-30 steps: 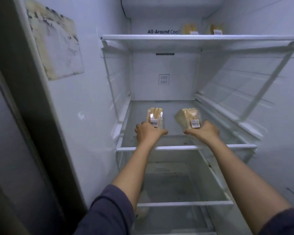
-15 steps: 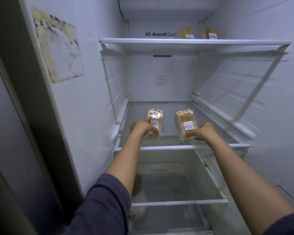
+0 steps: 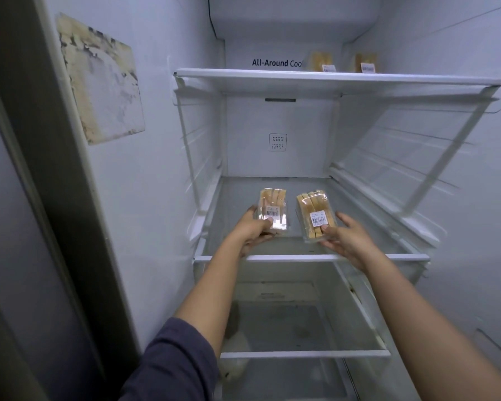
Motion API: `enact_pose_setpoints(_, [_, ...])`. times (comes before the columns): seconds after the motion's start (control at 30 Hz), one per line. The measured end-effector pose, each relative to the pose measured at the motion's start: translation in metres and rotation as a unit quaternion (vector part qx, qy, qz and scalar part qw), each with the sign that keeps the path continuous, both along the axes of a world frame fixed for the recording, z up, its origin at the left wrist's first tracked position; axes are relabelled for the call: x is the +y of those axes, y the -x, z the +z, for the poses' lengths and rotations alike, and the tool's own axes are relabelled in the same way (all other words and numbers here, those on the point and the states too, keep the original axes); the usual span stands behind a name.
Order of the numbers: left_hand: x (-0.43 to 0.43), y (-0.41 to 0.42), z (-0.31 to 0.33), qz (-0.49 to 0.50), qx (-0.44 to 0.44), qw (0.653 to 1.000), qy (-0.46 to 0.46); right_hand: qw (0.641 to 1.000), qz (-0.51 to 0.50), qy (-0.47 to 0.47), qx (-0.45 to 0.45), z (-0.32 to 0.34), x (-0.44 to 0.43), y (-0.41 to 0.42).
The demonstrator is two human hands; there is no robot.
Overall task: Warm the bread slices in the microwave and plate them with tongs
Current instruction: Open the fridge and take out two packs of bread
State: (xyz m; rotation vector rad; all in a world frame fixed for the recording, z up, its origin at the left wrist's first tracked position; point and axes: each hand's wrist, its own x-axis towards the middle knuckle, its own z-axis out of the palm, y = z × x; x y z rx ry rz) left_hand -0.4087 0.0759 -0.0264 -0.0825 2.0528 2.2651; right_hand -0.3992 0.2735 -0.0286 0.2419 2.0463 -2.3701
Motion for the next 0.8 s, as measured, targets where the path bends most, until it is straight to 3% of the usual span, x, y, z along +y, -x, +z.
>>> enact_pose_setpoints(0.2, [0.005,-0.023,-0.001,-0.026,0.006,0.997,-0.070,1.000,0.014,0.019,0.009,-0.002,-0.003,-0.019])
enact_pose_setpoints(0.4, [0.010,-0.074,-0.009,-0.051,0.050,0.992,-0.106,0.996,-0.009,0.047,0.077,-0.010,0.001,-0.079])
enact_pose_setpoints(0.63, [0.008,-0.184,-0.033,-0.100,0.140,0.978,-0.122,0.985,-0.055,0.053,0.156,-0.027,-0.014,-0.212])
enact_pose_setpoints(0.8, [-0.010,-0.276,-0.057,-0.126,0.151,0.974,-0.109,0.980,-0.087,0.018,0.176,-0.048,-0.035,-0.325])
